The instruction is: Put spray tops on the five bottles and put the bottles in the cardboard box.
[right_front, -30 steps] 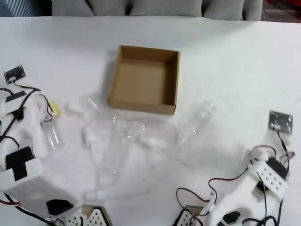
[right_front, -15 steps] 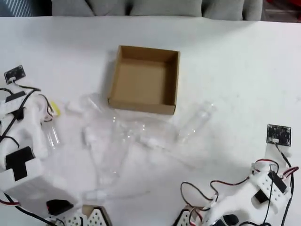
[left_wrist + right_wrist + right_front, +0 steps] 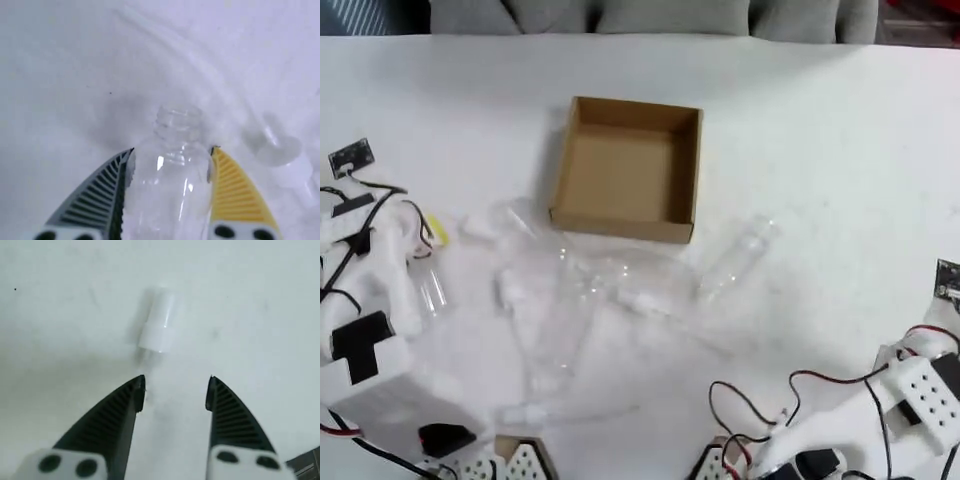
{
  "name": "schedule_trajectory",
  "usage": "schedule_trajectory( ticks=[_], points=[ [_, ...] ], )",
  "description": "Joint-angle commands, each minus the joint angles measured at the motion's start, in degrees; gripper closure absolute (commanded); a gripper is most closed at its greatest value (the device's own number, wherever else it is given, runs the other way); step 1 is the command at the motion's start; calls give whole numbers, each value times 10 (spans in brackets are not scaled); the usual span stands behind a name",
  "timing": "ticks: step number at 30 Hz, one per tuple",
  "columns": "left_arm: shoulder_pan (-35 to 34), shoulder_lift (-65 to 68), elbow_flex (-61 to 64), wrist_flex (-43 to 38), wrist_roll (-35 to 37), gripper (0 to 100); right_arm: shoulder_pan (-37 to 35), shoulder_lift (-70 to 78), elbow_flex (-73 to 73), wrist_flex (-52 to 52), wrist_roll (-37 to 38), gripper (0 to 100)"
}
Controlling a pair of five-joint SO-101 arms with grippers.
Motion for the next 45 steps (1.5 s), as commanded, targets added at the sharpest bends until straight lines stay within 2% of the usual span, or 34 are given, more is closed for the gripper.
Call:
schedule_trajectory(
  ticks=[1, 9, 14, 20, 27, 34, 40, 45],
  points=[
    [6, -36, 0, -12, -8, 910, -22, -10, -37, 21, -20, 836],
    [6, -36, 0, -12, -9, 910, -51, 18, -47, 15, -80, 836],
    [6, -36, 0, -12, -45, 910, -51, 140, -125, 20, -88, 837],
    [7, -36, 0, -12, -47, 910, -47, 308, -207, 16, -84, 837],
    [7, -36, 0, -13, -47, 910, -50, 430, -269, 15, -84, 837],
    [8, -36, 0, -14, -47, 910, -48, 461, -277, -8, -88, 838],
    [8, -36, 0, -14, -47, 910, -48, 461, -277, -13, -84, 940],
    [8, -36, 0, -14, -47, 910, -47, 461, -277, -10, -85, 947]
  ],
)
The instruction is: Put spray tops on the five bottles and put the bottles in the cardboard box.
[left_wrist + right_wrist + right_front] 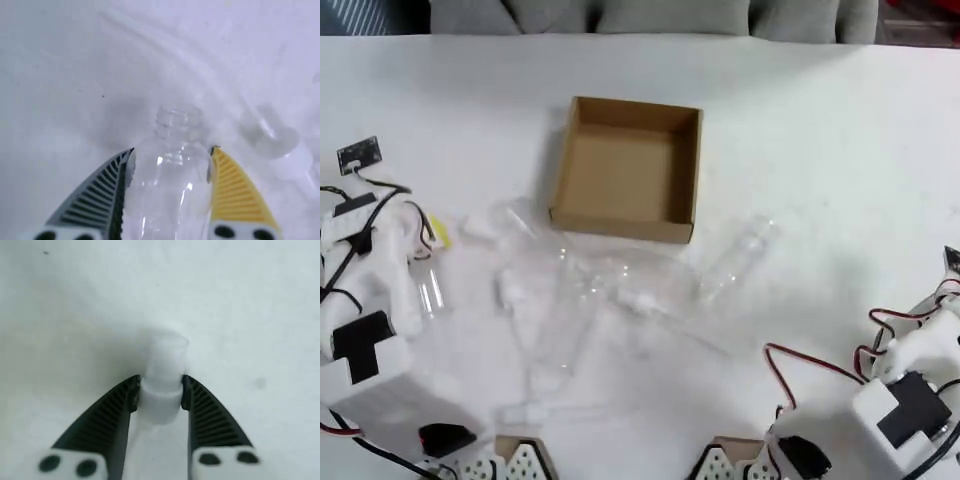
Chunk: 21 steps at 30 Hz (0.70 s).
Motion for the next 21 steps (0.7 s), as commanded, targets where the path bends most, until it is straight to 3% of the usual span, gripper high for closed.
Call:
schedule_trajectory(
  ticks=[1, 11, 16, 21],
  points=[
    [5, -36, 0, -14, -7, 910, -3, -4, -25, -5, -4, 947],
    [6, -36, 0, -15, -7, 910, -16, -65, -25, 40, -5, 983],
    [6, -36, 0, -15, -7, 910, -96, -175, -20, 150, -11, 983],
    [6, -36, 0, -15, -7, 910, -231, -296, -20, 174, -141, 983]
  ],
)
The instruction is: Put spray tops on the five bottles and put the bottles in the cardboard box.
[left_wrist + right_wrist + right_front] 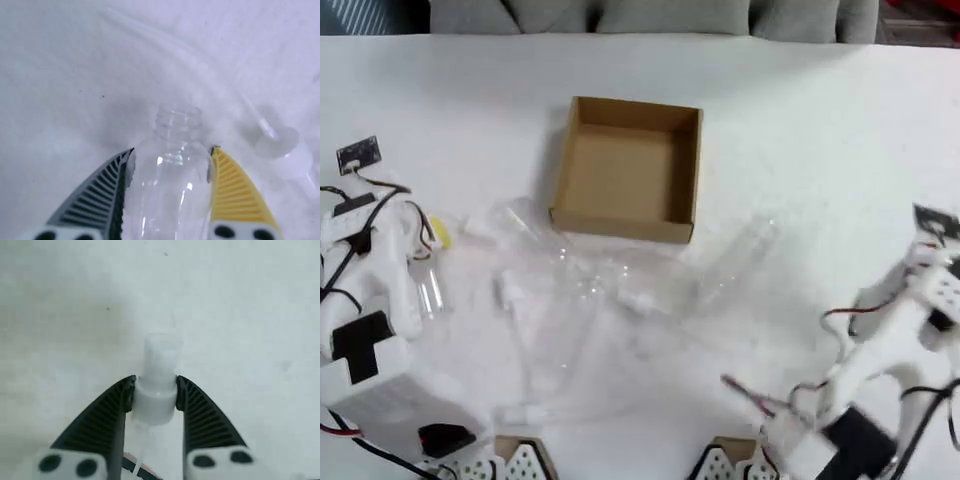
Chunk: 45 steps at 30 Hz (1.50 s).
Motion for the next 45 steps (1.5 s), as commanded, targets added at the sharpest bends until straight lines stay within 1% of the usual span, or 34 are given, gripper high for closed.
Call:
schedule_trajectory(
  ticks=[1, 5, 8, 11, 15, 18, 20, 23, 26, 27, 31, 34, 37, 40, 45],
  points=[
    [6, -36, 0, -15, -7, 910, -113, -95, -20, 10, -94, 983],
    [6, -36, 0, -15, -7, 910, -276, -150, -19, 7, -169, 983],
    [6, -36, 0, -15, -7, 910, -415, -153, -19, -1, -185, 983],
    [6, -36, 0, -15, -7, 910, -532, -134, -3, -38, -189, 983],
    [9, -36, 0, -15, -7, 910, -641, -84, 3, -127, -190, 983],
    [12, -36, 0, -15, -7, 910, -685, -47, 4, -157, -188, 983],
    [12, -36, -2, -15, -6, 910, -698, -29, 4, -163, -189, 983],
    [12, -41, -5, -15, -4, 912, -690, -33, 7, -165, -203, 983],
    [26, -56, -9, -11, -3, 912, -635, -67, 48, -203, -284, 983],
    [31, -69, -9, -11, -3, 912, -614, -82, 71, -221, -297, 983],
    [58, -150, -9, 12, -3, 912, -556, -141, 158, -322, -302, 983],
    [95, -225, -9, 28, -3, 912, -546, -181, 207, -377, -304, 983],
    [139, -304, -4, 34, -3, 912, -544, -218, 238, -406, -304, 983],
    [185, -366, -1, 34, -3, 910, -542, -255, 255, -409, -304, 983],
    [254, -444, 45, 14, -4, 910, -543, -313, 268, -407, -304, 983]
  ],
)
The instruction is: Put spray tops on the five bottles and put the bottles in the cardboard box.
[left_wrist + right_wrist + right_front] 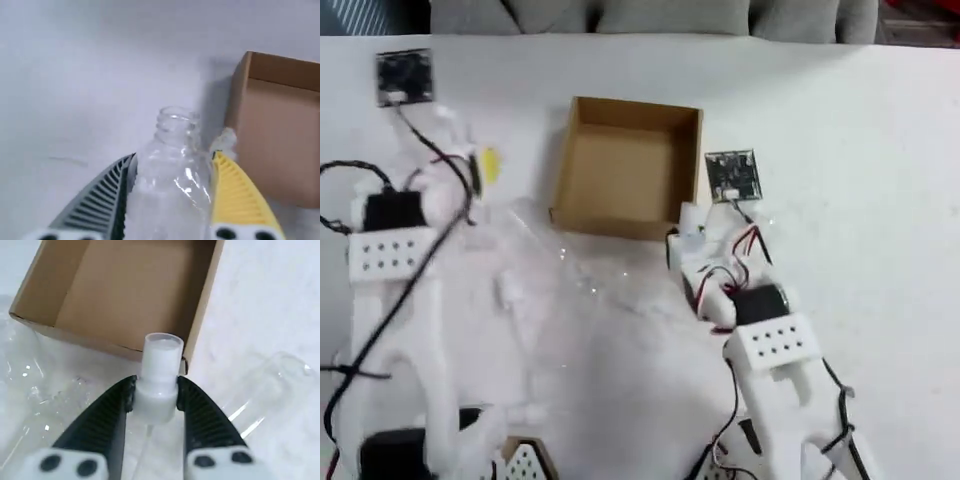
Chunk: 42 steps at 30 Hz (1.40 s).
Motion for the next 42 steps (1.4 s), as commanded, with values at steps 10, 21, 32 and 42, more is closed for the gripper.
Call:
schedule_trajectory(
  ticks=[10, 21, 32, 42],
  points=[
    [109, -246, 240, -166, -3, 910, 22, -153, 1, -47, -4, 983],
    [163, -453, 462, -322, 0, 912, 18, -260, -11, -275, -1, 983],
    [224, -720, 606, -336, 0, 913, -86, -175, -270, -247, -2, 983],
    [233, -804, 631, -285, -1, 913, -210, -60, -429, -48, -6, 983]
  ],
)
